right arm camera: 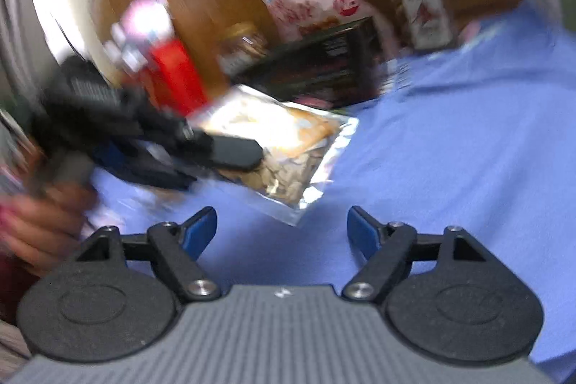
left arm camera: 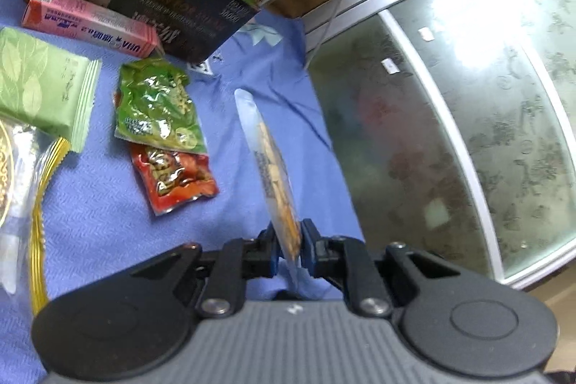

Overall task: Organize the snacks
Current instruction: 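Lift the seed bag into the tin and open the left gripper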

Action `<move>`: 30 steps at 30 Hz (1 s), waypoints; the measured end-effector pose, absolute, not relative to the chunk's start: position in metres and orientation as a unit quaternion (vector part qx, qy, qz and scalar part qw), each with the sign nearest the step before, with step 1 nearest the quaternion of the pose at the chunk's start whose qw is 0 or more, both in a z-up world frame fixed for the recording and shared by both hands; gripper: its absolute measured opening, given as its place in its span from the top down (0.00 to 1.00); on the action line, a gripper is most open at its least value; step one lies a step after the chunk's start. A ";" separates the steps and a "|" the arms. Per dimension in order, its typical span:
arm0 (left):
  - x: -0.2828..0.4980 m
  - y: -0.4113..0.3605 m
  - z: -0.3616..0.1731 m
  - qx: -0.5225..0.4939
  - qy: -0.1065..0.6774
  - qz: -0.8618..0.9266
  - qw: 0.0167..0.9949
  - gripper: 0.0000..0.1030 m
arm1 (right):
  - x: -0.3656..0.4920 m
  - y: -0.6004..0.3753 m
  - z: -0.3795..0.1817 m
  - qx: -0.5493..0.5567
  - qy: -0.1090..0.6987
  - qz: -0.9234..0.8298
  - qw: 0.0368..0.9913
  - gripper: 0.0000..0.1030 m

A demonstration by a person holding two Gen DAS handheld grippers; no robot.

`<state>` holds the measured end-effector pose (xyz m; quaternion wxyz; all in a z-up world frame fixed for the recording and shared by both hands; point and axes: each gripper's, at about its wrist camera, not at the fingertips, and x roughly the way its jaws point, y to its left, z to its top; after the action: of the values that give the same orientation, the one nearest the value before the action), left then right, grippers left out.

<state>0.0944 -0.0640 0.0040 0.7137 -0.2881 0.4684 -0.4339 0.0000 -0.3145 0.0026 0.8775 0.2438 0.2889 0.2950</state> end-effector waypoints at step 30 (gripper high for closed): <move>0.213 -0.074 0.078 -0.032 0.357 -0.220 0.907 0.38 | 0.144 -0.290 0.053 0.170 0.237 0.194 0.937 0.66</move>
<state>0.2131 -0.0740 0.0776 0.9075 -0.0321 0.3566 -0.2198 0.1437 -0.2905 0.0534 0.9367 0.1698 0.2367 0.1944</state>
